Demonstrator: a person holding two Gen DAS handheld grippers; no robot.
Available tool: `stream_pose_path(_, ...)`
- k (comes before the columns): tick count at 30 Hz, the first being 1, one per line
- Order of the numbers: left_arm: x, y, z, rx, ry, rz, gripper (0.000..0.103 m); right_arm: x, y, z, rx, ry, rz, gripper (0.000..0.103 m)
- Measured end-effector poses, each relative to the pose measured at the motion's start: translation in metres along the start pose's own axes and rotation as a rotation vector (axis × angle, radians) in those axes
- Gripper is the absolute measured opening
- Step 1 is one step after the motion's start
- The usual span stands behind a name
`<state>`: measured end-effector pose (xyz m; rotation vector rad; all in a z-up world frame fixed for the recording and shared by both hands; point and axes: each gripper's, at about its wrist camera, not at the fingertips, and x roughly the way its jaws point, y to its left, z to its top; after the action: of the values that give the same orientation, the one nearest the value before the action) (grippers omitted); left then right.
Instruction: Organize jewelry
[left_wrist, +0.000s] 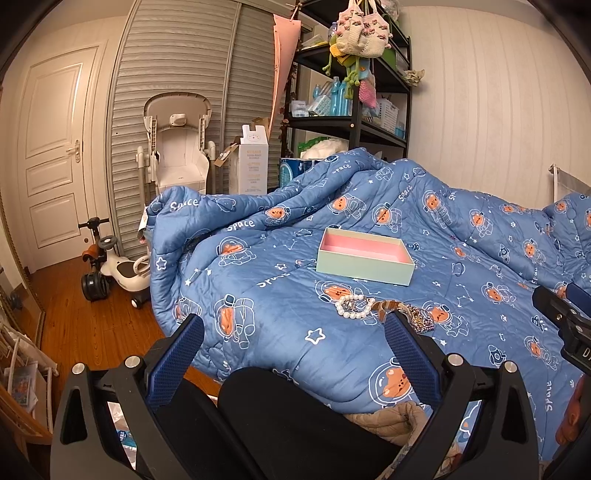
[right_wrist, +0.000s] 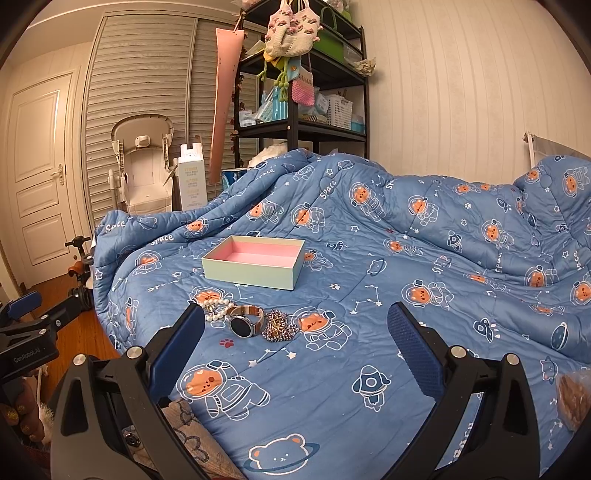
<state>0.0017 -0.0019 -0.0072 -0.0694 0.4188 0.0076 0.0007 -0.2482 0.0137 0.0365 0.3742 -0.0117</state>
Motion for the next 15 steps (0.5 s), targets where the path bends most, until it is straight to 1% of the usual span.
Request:
stream_pose_path(11, 0.0002, 0.0001, 0.0001, 0.001, 0.001, -0.001, 0.096, 0.0011, 0.0012, -0.0014, -0.002, 0.002, 0.001, 0.098)
stream_pose_path(15, 0.0014, -0.0075, -0.005, 0.003, 0.002, -0.003, 0.096, 0.0012, 0.0013, -0.001, -0.002, 0.002, 0.002, 0.098)
